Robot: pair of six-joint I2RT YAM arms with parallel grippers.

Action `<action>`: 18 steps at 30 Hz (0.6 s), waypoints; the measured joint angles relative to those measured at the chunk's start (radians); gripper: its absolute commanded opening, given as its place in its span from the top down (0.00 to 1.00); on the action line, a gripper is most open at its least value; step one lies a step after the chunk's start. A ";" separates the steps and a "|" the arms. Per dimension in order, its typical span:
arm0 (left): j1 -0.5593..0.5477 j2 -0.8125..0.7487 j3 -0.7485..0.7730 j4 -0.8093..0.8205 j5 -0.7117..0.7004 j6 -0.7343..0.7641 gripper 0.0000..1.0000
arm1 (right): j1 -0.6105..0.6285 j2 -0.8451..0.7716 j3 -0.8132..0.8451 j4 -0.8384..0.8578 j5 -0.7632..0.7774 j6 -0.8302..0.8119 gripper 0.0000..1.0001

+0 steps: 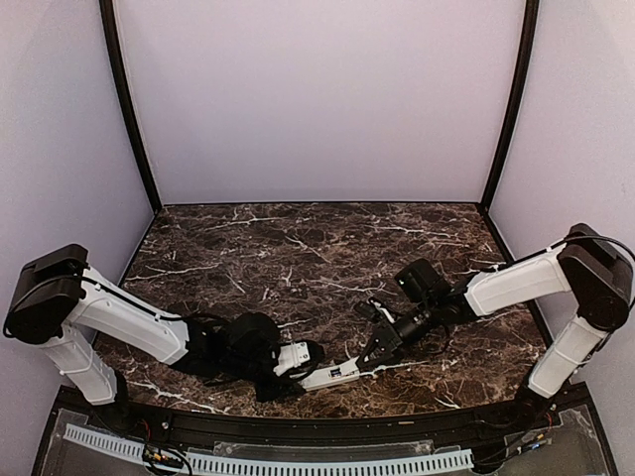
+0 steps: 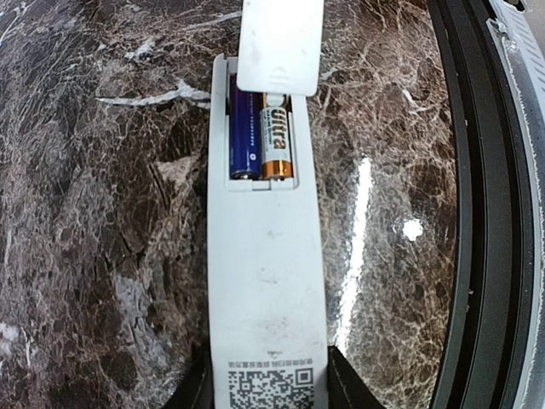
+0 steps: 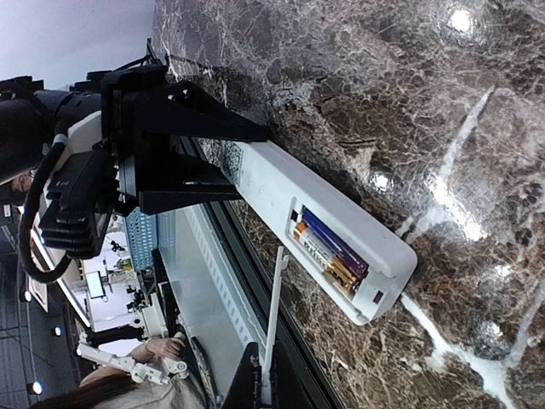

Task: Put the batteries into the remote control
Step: Hold the remote control without the battery cover at the center of the board, then load the battery cover onto the remote control without the battery cover.

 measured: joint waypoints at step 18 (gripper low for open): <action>-0.011 0.008 0.025 -0.036 -0.016 -0.016 0.71 | 0.023 0.114 -0.040 0.256 -0.037 0.162 1.00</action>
